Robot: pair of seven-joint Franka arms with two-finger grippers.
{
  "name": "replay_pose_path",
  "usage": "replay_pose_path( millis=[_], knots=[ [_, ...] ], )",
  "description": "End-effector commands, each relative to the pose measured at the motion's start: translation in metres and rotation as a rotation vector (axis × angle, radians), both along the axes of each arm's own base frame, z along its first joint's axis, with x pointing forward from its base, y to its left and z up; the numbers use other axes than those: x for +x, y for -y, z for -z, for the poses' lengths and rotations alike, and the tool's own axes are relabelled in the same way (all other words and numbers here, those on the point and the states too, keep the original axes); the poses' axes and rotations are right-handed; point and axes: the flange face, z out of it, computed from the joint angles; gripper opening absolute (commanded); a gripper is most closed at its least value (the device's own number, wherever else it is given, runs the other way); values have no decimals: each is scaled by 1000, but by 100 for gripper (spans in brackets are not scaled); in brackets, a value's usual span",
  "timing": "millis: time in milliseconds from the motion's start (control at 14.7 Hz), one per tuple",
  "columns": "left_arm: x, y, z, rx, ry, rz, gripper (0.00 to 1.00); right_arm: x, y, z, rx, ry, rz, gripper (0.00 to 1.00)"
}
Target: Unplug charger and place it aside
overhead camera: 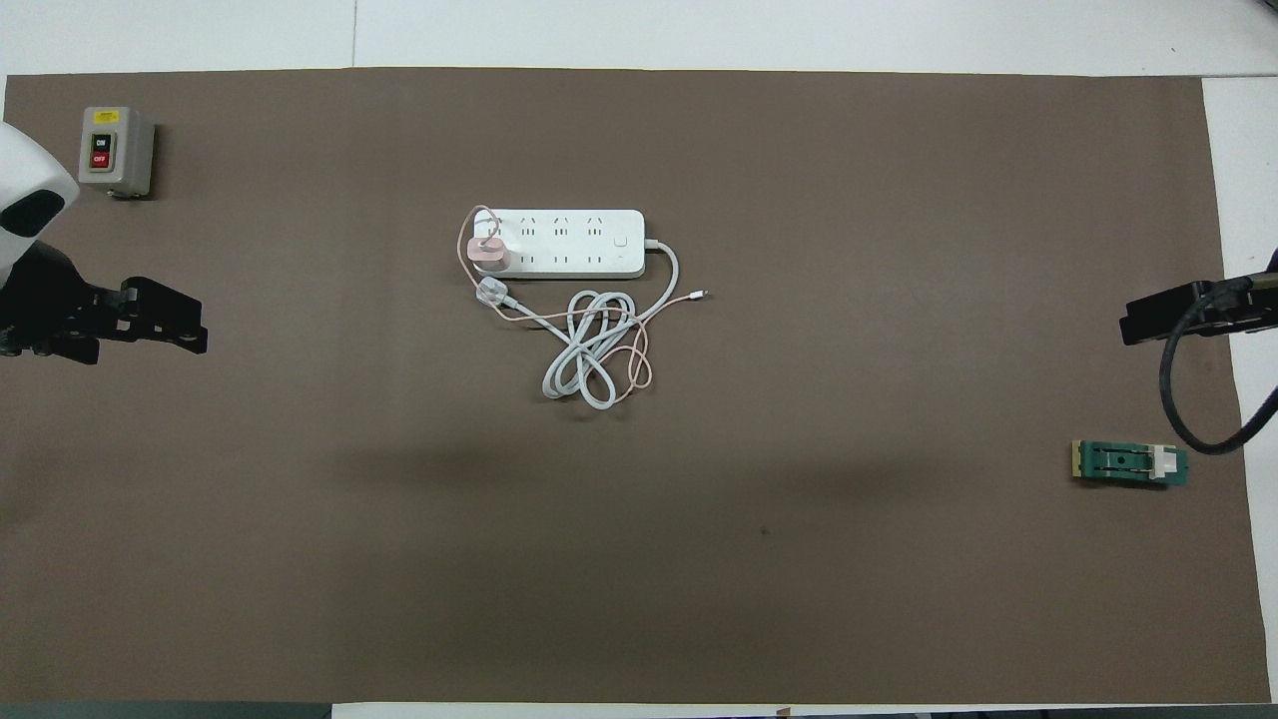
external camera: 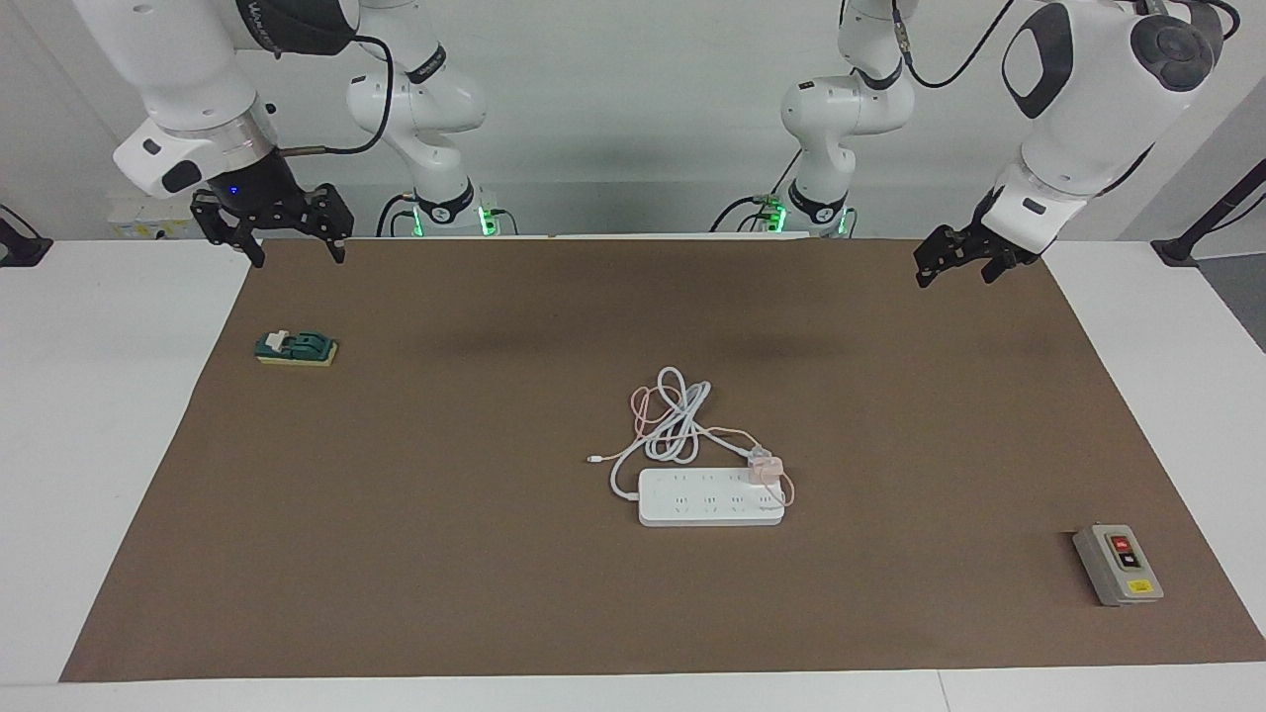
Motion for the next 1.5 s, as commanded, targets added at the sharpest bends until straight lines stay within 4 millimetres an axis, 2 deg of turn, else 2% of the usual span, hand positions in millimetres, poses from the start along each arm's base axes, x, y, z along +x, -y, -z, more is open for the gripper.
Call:
replay_pose_path(
  millis=[0, 204, 272, 408, 613, 817, 885, 1089, 1225, 1361, 1429],
  knots=[
    [1, -1, 1, -2, 13, 5, 100, -9, 1, -2, 12, -14, -21, 100],
    [5, -2, 0, -3, 22, -1, 100, -8, -3, 0, 12, -6, 0, 100],
    [9, -3, 8, -3, 8, -16, 100, -7, -4, 2, 10, -5, 29, 100],
    [6, 5, 6, 1, 10, -30, 100, -1, -35, 13, 8, 3, 97, 100],
    [7, 4, 4, 7, 28, -92, 100, 2, -81, 37, 12, 15, 218, 100],
    [10, 4, 9, 6, 21, -86, 100, 18, -111, 67, 71, -20, 352, 100],
    [15, 5, 14, 5, 13, -84, 100, 25, -127, 79, 82, -24, 395, 100],
    [13, 3, 11, 7, 8, -93, 100, 37, -175, 107, 130, -33, 560, 100],
    [11, -1, 6, 8, 24, -118, 100, 45, -199, 122, 181, -48, 658, 100],
    [6, 0, -4, 10, 46, -144, 100, 51, -213, 137, 215, -65, 745, 100],
    [9, -1, 0, 13, 47, -176, 100, 53, -224, 144, 238, -76, 800, 100]
  ],
)
